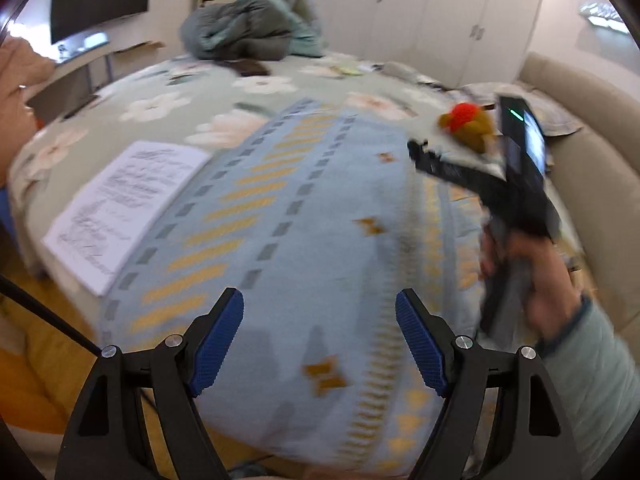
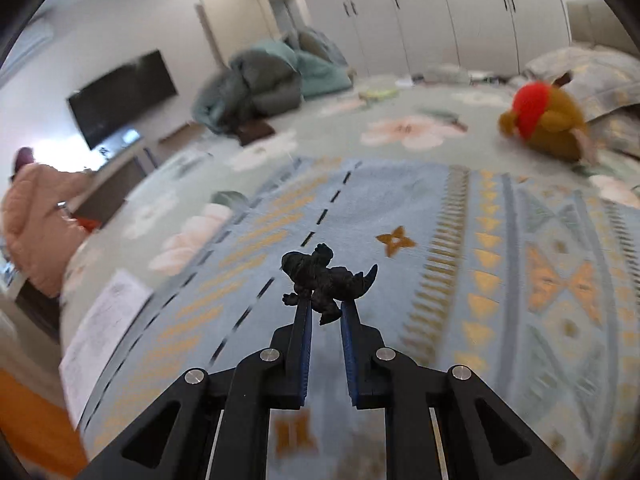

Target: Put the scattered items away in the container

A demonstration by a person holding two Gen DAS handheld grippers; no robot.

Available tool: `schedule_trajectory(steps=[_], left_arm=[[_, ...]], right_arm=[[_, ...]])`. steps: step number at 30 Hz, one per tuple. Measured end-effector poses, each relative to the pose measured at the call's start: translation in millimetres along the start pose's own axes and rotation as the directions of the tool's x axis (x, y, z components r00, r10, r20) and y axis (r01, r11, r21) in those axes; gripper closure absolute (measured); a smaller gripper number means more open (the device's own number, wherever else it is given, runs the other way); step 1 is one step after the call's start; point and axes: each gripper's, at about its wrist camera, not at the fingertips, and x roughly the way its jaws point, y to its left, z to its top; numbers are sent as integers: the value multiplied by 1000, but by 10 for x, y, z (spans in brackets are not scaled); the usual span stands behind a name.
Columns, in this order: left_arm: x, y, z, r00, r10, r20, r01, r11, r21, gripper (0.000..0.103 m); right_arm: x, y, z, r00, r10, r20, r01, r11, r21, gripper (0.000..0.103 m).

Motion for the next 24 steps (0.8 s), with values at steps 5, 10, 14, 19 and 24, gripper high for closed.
schedule_trajectory(steps=[5,10,14,19,24], left_arm=[[19,-434,-78,993,-114,-18,115,993,19,26],[17,-730,-219,989,-149,-9,150,987,62,26],[60,-976,-326,989,-145,-1,144,980,138,26],[135,-1183,-219,991,-106,75,84,962,258,26],[663,-1198,-122,998,35,60,-54,936,347,25]], right_arm=[[-1151,-419,-281,998,-23,67,19,998,59,89],[-2186,-945,-616,963,-225,149,210,972,110,89],[-2550,-1326,-704,931,-342,127,324,936,141,89],[-2636,-1505,-757,910,-402,104,387,911,142,89],[-2504,-1609,-826,873,-487,3,478,858,187,49]])
